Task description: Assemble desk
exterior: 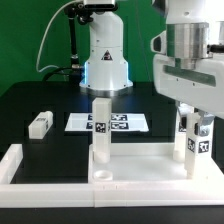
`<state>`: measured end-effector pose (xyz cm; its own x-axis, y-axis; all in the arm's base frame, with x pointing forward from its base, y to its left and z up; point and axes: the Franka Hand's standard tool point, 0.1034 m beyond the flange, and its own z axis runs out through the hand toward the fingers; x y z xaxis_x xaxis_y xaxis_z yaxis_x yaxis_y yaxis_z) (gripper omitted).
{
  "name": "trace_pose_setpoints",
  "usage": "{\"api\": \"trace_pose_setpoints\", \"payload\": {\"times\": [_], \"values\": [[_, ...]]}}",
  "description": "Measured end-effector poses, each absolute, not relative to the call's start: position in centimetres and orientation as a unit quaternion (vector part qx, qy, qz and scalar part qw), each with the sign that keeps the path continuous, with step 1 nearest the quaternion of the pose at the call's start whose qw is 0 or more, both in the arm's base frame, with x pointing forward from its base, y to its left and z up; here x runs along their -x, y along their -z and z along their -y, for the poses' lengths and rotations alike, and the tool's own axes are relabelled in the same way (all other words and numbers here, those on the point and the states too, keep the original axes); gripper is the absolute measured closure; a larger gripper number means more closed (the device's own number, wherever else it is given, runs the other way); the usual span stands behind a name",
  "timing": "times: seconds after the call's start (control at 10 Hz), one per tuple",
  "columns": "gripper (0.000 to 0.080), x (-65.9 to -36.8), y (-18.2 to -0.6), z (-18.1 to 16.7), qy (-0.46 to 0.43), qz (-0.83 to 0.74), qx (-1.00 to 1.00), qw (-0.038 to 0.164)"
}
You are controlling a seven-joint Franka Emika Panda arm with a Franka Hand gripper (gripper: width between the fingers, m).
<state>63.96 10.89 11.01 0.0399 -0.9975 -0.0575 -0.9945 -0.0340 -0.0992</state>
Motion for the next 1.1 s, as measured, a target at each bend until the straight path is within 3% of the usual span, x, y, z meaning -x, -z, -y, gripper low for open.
{"api": "trace_pose_setpoints", "payload": {"times": [0.3,0.5,0.6,1.1], "values": [[0.0509,-63.8,-10.9,-10.7,0.023,-0.73,0.68,0.062],[0.0264,-63.8,-10.9,-10.8,0.026,-0.701,0.71,0.061],[0.0177,-64.2,-11.1,-11.1,0.032,-0.599,0.798,0.06],[0.0151,-63.5,-10.5,-12.1,0.032,-0.421,0.904,0.059]]}}
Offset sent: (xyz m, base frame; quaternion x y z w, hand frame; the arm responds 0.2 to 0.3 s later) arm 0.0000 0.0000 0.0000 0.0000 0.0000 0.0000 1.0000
